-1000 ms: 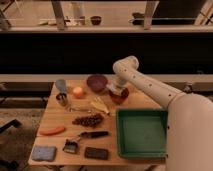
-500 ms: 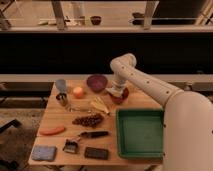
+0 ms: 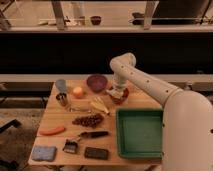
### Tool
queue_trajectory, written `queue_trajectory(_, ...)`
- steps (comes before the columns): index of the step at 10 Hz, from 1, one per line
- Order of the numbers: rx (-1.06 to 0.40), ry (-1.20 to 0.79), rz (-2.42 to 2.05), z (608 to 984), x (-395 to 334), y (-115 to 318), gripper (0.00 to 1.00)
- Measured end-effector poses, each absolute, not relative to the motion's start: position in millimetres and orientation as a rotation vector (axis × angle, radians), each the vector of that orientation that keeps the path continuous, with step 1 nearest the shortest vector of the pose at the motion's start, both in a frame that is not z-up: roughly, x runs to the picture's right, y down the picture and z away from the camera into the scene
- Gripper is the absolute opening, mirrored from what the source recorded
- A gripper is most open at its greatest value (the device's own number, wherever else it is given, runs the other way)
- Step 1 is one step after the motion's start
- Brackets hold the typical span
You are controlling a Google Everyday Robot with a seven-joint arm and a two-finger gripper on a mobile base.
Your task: Wipe red bowl with towel
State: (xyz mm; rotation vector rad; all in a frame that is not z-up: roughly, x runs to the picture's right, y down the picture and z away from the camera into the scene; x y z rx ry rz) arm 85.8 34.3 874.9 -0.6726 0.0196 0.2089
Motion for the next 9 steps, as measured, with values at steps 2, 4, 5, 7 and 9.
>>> queue_trajectory(2, -0.682, 0.035, 0.222, 874, 92, 35, 0.0)
queue_trajectory(4, -0.687, 0.061, 0.239, 875, 102, 36, 0.0)
queue_trajectory(5, -0.687, 0.075, 0.246, 876, 106, 35, 0.0)
queue_trajectory(7, -0.691, 0.098, 0.255, 878, 111, 35, 0.0)
queue_trajectory(9, -0.689, 0.128, 0.269, 882, 122, 34, 0.0)
